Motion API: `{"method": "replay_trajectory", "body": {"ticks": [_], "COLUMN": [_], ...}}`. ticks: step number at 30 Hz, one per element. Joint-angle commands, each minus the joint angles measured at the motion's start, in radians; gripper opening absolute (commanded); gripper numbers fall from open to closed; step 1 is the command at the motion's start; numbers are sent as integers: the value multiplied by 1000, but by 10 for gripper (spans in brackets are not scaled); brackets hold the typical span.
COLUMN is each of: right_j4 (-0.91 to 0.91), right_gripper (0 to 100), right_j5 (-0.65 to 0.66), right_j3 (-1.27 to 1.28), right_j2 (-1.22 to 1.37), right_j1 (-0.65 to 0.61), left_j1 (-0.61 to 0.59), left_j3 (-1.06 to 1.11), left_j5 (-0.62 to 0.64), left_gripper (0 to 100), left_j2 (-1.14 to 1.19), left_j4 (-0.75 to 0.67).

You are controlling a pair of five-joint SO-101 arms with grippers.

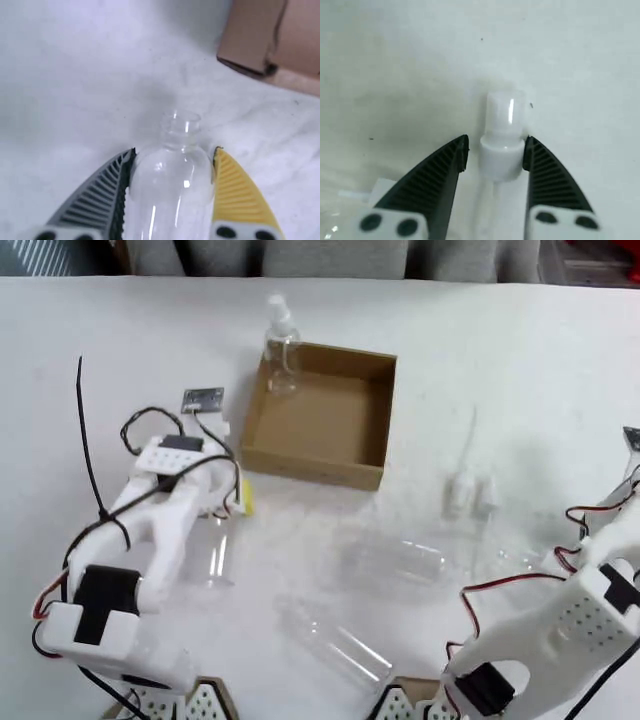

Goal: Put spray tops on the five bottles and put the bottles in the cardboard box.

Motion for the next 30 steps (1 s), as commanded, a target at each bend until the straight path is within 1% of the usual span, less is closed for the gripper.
{"method": "replay_trajectory", "body": {"ticks": [1,7,11,12,14,21,23,28,30], "right_j4": [65,177,263,285,325,489,513,516,515], "right_gripper": [127,115,18,12,23,16,16,16,16], "right_j5": [12,12,12,11,8,5,5,8,9], "right_j3": [-107,-273,-370,-390,-420,-519,-537,-549,-548], "right_j2": [16,113,147,150,150,148,148,150,151], "right_j1": [-8,1,2,2,2,18,33,54,54], "left_j1": [-16,-16,-16,-16,-16,-33,-44,-47,-47], "left_j3": [-2,-2,-2,-2,-2,-11,-11,-3,-2], "left_j5": [-11,-11,-11,-11,-11,-11,-5,-2,-2], "left_gripper": [57,57,57,57,57,72,129,343,386], "left_j2": [-8,-8,-8,-8,-8,-15,-15,-56,-68], "left_j4": [-14,-14,-14,-14,-14,-14,-12,51,58]}}
